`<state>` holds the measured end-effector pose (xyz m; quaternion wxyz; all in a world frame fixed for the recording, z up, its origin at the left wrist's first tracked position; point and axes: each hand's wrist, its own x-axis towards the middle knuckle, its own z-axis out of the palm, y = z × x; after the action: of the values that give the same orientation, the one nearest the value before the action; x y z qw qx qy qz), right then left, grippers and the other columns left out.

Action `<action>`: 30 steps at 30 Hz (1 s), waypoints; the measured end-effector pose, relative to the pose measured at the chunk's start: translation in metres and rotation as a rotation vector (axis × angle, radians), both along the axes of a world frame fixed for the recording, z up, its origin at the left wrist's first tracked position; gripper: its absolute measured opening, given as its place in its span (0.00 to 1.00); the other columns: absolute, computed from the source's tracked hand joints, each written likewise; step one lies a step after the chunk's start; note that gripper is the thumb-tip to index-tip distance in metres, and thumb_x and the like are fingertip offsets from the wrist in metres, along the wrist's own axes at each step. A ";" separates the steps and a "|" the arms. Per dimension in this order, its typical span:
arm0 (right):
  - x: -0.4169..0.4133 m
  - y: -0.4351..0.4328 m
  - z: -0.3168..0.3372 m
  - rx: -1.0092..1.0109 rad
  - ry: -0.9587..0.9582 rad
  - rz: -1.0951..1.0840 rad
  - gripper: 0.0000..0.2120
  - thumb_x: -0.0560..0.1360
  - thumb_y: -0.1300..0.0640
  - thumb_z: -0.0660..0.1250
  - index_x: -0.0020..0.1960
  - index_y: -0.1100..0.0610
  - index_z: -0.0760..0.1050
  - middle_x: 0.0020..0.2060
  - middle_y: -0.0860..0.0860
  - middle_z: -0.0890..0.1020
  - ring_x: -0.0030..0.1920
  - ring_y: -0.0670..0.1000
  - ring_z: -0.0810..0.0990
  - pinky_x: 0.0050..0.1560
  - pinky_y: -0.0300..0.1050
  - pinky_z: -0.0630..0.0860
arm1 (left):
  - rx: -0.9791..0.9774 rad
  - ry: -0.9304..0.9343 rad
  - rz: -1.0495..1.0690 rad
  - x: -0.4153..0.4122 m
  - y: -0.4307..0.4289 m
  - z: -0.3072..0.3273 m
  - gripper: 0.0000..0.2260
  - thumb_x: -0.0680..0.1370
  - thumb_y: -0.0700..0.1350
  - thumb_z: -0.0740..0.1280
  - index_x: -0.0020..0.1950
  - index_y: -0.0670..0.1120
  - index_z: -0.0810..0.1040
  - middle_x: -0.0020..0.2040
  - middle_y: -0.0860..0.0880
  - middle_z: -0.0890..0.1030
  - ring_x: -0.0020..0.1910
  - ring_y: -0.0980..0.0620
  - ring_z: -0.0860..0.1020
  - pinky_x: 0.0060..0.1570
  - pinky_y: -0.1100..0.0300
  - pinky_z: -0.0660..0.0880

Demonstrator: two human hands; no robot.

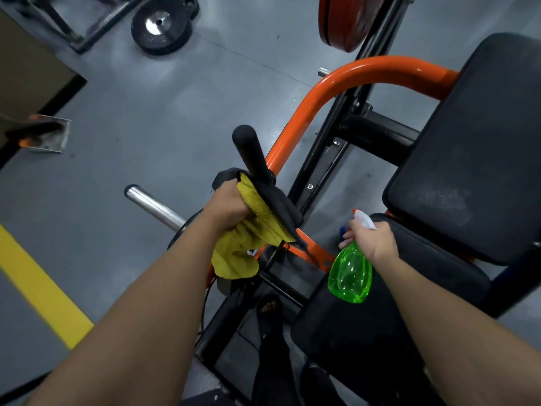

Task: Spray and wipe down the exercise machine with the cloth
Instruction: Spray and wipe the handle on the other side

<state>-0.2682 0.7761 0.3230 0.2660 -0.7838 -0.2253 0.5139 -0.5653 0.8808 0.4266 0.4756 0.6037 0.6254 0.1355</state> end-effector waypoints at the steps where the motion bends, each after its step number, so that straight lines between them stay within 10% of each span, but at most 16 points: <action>1: 0.000 0.000 -0.001 0.007 -0.006 0.004 0.25 0.66 0.39 0.64 0.37 0.61 0.83 0.32 0.57 0.86 0.42 0.58 0.86 0.60 0.58 0.79 | -0.039 -0.044 0.005 -0.002 0.000 0.000 0.04 0.77 0.45 0.75 0.49 0.51 0.82 0.45 0.50 0.84 0.46 0.49 0.82 0.41 0.61 0.80; 6: -0.003 -0.002 0.002 0.022 -0.055 0.000 0.23 0.69 0.41 0.63 0.37 0.60 0.84 0.31 0.54 0.86 0.43 0.53 0.85 0.62 0.53 0.77 | -0.182 -0.156 0.102 -0.004 -0.003 0.002 0.06 0.77 0.43 0.74 0.53 0.47 0.84 0.49 0.45 0.85 0.49 0.42 0.84 0.42 0.56 0.82; 15: -0.008 -0.003 0.014 -0.020 -0.156 0.018 0.24 0.69 0.38 0.59 0.37 0.55 0.85 0.31 0.48 0.86 0.42 0.48 0.83 0.58 0.51 0.78 | 0.492 0.935 0.235 0.043 -0.069 -0.022 0.27 0.75 0.46 0.72 0.71 0.43 0.67 0.54 0.41 0.78 0.51 0.41 0.79 0.47 0.47 0.77; 21: -0.008 -0.002 0.012 -0.029 -0.145 0.014 0.25 0.68 0.37 0.59 0.37 0.55 0.85 0.31 0.48 0.86 0.42 0.48 0.84 0.59 0.53 0.79 | 0.158 0.479 0.115 0.011 -0.033 -0.001 0.21 0.71 0.60 0.70 0.59 0.52 0.71 0.46 0.50 0.81 0.46 0.44 0.80 0.48 0.48 0.78; 26: -0.005 -0.001 0.007 -0.036 -0.124 0.021 0.26 0.67 0.36 0.59 0.38 0.55 0.85 0.31 0.49 0.86 0.42 0.50 0.85 0.58 0.53 0.79 | -0.241 -0.098 0.104 -0.014 -0.015 0.011 0.03 0.77 0.43 0.75 0.49 0.49 0.83 0.44 0.49 0.86 0.49 0.45 0.84 0.42 0.57 0.81; 30: -0.004 -0.002 0.006 -0.015 -0.146 0.035 0.24 0.67 0.38 0.59 0.37 0.55 0.85 0.31 0.49 0.86 0.42 0.49 0.84 0.59 0.52 0.78 | -0.507 -0.218 0.165 -0.016 -0.017 0.017 0.04 0.80 0.43 0.71 0.52 0.44 0.83 0.44 0.45 0.88 0.43 0.45 0.87 0.39 0.55 0.82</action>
<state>-0.2724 0.7738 0.3288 0.2340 -0.8172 -0.2537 0.4616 -0.5810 0.8635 0.4440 0.6630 0.3945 0.6315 0.0773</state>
